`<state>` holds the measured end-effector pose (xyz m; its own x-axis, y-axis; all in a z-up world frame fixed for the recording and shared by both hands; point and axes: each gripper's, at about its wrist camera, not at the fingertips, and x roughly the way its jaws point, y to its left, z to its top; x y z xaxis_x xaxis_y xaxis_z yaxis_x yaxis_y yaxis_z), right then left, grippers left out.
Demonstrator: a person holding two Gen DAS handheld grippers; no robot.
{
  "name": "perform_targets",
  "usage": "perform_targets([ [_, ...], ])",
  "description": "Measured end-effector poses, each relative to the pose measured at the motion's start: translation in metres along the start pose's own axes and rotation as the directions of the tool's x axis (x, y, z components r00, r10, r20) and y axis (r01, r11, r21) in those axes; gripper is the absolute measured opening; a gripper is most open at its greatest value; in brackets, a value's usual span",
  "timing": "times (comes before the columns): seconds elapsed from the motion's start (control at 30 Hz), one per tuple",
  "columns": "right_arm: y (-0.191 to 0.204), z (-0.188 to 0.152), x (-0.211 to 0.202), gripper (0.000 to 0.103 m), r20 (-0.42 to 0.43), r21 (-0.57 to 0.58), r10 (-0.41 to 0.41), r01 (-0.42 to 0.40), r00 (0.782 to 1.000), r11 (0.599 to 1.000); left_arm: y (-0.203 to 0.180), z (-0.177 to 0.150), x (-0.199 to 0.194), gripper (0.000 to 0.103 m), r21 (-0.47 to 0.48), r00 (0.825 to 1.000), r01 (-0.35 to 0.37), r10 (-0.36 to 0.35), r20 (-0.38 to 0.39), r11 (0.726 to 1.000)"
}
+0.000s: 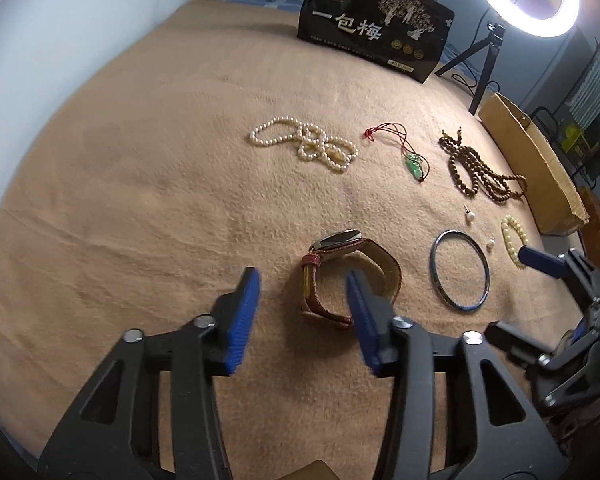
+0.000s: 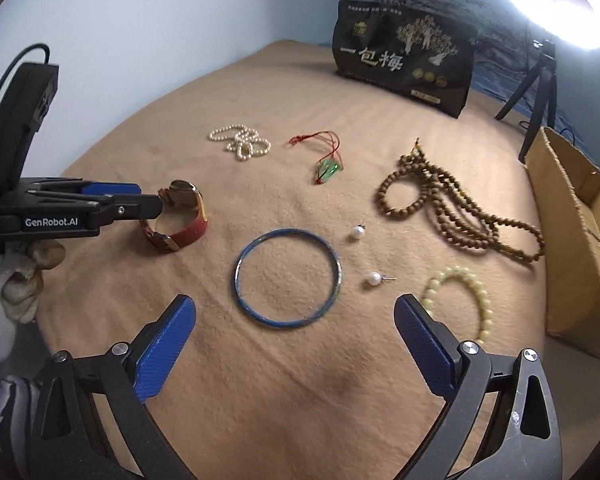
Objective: Organize jewelry
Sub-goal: 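Grasp the brown leather watch with the left gripper while the right gripper grasps the blue bangle, then carry the watch and bangle over the cardboard box and release both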
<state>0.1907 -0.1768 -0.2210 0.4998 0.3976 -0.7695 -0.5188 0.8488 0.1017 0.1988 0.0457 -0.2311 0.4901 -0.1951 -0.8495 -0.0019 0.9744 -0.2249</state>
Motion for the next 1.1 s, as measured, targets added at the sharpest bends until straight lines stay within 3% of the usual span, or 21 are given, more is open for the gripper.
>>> perform_targets([
  [0.2, 0.008, 0.004, 0.016, 0.092, -0.015, 0.011, 0.005, -0.005, 1.0, 1.0, 0.0, 0.002, 0.01, 0.037, -0.021, 1.0, 0.018, -0.019, -0.013, 1.0],
  [0.6, 0.021, 0.012, 0.041, 0.092, -0.045, -0.047, -0.071, 0.068, 0.996, 0.997, -0.005, 0.006, 0.018, 0.03, 0.02, 1.0, -0.009, 0.009, -0.005, 1.0],
  [0.83, 0.029, 0.013, 0.04, 0.071, -0.045, -0.083, -0.093, 0.089, 0.995, 0.993, -0.005, 0.004, 0.018, 0.019, 0.028, 1.0, -0.015, 0.015, 0.0, 0.999],
  [0.97, 0.031, 0.013, 0.039, 0.071, -0.04, -0.093, -0.1, 0.096, 0.994, 0.991, -0.006, 0.003, 0.018, 0.01, 0.038, 1.0, -0.015, 0.015, -0.004, 0.999],
  [1.1, 0.032, 0.015, 0.036, 0.071, -0.032, -0.092, -0.097, 0.094, 0.995, 0.991, -0.007, 0.002, 0.018, 0.01, 0.038, 1.0, -0.017, 0.017, 0.0, 0.999],
])
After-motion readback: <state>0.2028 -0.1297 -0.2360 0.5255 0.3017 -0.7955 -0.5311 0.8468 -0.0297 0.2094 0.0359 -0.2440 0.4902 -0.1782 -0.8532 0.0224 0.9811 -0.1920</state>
